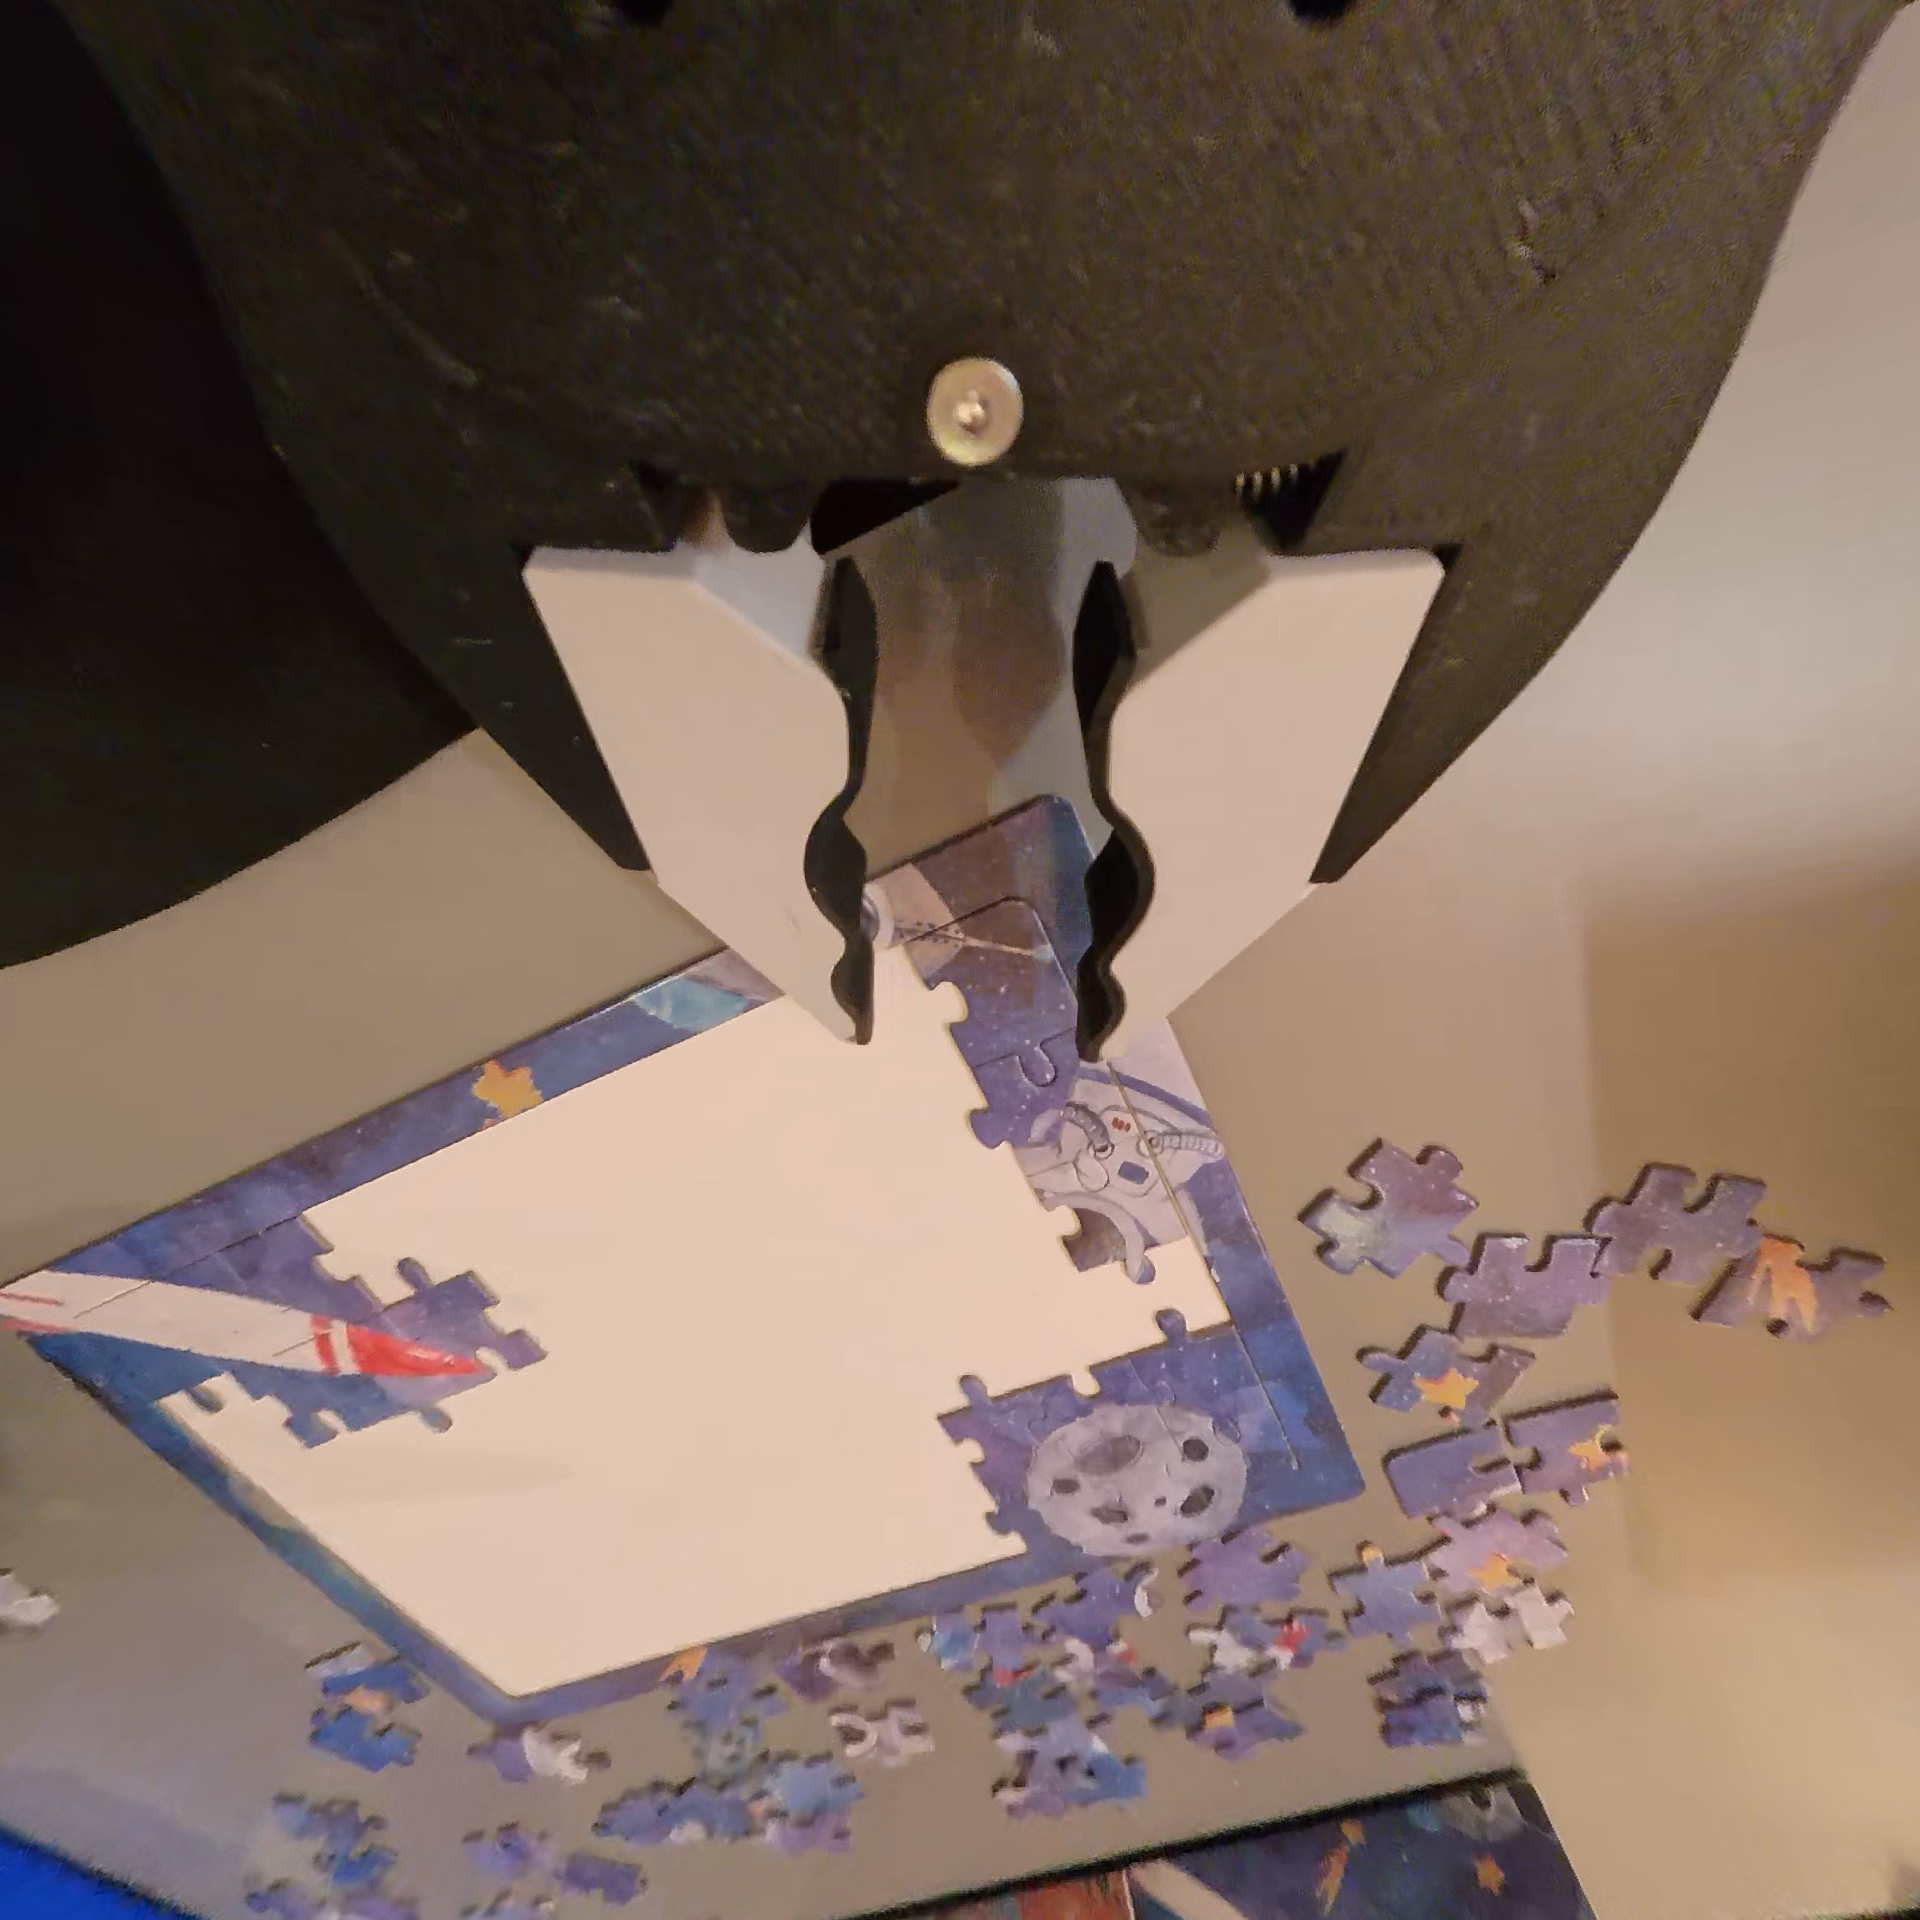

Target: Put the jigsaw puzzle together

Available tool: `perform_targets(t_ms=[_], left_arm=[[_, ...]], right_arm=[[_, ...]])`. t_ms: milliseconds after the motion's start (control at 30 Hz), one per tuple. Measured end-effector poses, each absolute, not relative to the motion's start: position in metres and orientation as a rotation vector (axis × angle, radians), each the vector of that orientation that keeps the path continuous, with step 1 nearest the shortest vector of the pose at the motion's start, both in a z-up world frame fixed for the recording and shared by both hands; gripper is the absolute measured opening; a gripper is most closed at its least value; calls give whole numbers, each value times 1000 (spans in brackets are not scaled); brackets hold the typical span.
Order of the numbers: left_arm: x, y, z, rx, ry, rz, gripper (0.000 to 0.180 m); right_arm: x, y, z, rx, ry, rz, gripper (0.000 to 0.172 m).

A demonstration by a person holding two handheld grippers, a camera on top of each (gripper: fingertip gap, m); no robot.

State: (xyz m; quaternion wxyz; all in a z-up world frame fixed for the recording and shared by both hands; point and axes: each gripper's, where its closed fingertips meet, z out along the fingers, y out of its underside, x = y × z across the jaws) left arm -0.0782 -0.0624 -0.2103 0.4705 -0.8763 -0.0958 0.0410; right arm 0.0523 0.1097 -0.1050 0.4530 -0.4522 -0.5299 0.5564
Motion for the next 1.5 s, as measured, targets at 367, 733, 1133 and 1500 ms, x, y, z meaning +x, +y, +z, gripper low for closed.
perform_targets(t_ms=[367,733,1133,1500], left_arm=[[-86,-61,-193,-2081,-146,132,48],[-160,61,-104,-1923,-11,141,49],[-218,146,-84,-1805,5,102,33],[-240,134,-117,-1929,-51,104,32]], right_arm=[[48,125,-119,-1229,-1288,1326,59],[19,195,-61,-1180,-1271,1087,62],[-27,287,-155,-1554,-1458,858,44],[-29,309,-158,-1626,-1217,1040,27]])
